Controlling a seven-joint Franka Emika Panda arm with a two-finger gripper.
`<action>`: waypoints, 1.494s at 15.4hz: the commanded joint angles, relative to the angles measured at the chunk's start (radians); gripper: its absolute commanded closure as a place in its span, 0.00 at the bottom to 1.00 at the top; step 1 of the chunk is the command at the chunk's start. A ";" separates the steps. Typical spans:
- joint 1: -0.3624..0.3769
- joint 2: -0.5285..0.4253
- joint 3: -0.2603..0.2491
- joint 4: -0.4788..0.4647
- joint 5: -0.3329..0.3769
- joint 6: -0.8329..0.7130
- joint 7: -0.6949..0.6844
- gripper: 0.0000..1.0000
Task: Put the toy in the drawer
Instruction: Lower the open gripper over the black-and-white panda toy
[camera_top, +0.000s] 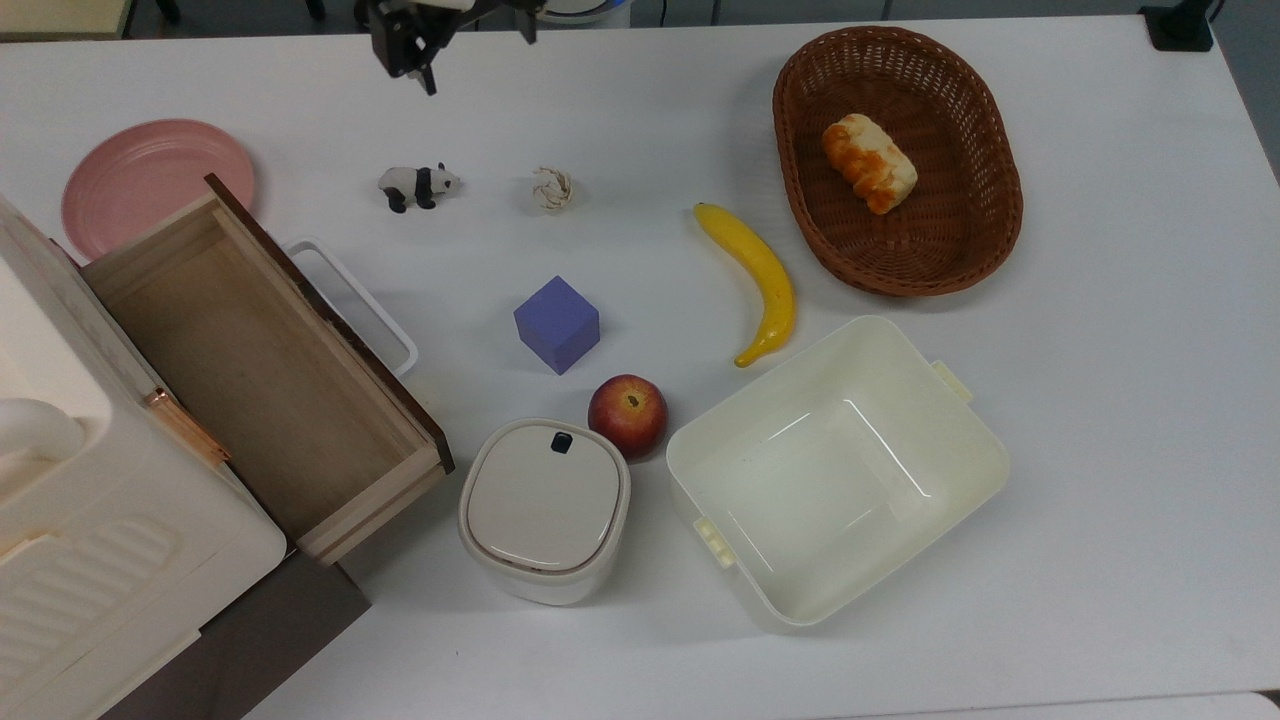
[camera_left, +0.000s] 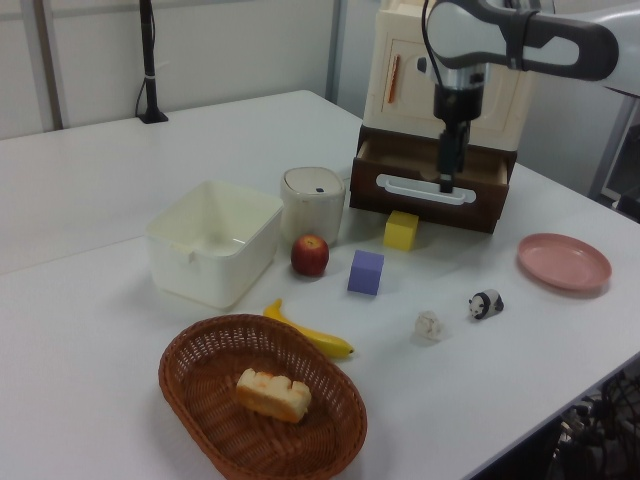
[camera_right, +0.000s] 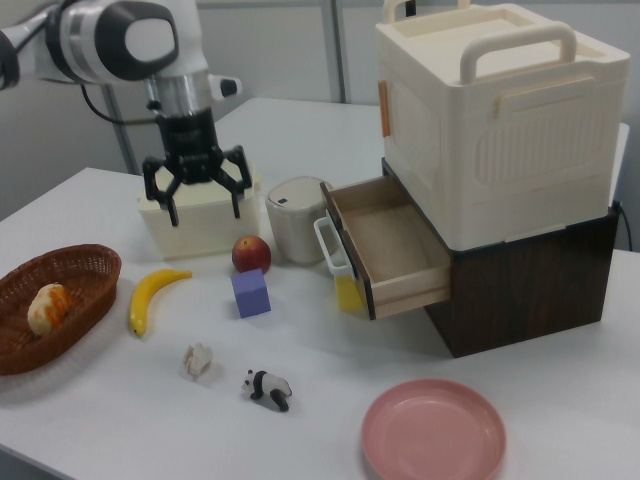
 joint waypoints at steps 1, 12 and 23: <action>-0.035 -0.093 0.023 -0.153 -0.021 0.051 -0.159 0.00; -0.050 -0.193 0.005 -0.485 -0.191 0.352 -0.421 0.00; -0.089 0.003 -0.002 -0.484 -0.231 0.505 -0.586 0.00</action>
